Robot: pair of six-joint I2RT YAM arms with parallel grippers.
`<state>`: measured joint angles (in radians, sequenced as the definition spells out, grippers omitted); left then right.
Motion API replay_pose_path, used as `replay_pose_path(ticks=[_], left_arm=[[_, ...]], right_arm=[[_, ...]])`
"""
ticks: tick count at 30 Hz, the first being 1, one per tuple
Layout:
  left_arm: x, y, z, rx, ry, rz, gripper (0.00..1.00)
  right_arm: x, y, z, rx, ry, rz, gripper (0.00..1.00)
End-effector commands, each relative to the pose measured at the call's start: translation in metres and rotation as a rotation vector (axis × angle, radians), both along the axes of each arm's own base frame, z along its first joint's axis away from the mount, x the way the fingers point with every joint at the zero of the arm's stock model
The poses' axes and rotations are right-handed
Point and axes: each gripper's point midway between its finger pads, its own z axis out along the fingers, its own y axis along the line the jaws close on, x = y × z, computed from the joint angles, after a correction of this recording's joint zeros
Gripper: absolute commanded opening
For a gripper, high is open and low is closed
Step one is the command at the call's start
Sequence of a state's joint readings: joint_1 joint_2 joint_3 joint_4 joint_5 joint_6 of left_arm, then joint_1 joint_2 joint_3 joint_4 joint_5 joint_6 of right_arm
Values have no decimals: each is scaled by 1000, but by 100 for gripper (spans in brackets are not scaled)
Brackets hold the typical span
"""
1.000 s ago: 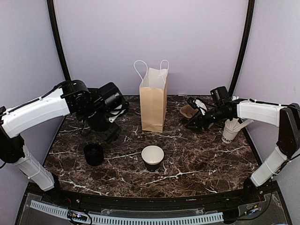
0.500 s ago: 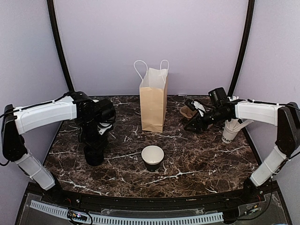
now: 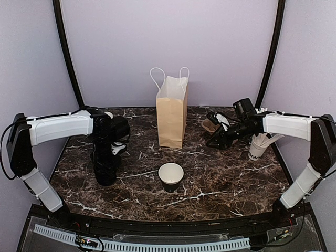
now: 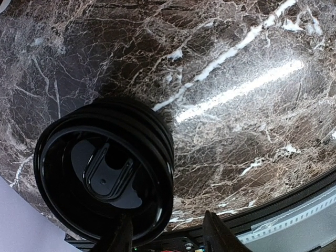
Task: Pack the takeout coffee
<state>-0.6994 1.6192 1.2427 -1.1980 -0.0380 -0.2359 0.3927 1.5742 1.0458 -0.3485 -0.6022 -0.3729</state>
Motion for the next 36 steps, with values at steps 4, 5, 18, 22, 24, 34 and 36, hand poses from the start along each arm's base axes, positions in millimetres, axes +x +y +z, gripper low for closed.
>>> replay_pose_path(ticks=[4, 5, 18, 22, 24, 34, 36], left_arm=[[-2, 6, -5, 37, 23, 2, 46], [-2, 7, -5, 40, 24, 4, 45], [-1, 10, -9, 74, 44, 16, 38], [-1, 11, -8, 85, 44, 18, 34], [0, 11, -6, 83, 40, 20, 32], [12, 5, 22, 47, -26, 30, 26], [10, 5, 24, 47, -19, 31, 27]], right_arm=[[-1, 2, -3, -6, -6, 16, 61], [-1, 2, -3, -5, -8, 17, 61], [-1, 1, -3, -11, -14, 15, 61], [-1, 1, -2, -10, -16, 13, 61], [-1, 1, -1, -9, -19, 15, 61], [-2, 1, -1, -9, -19, 15, 61], [-2, 1, -2, -10, -17, 15, 61]])
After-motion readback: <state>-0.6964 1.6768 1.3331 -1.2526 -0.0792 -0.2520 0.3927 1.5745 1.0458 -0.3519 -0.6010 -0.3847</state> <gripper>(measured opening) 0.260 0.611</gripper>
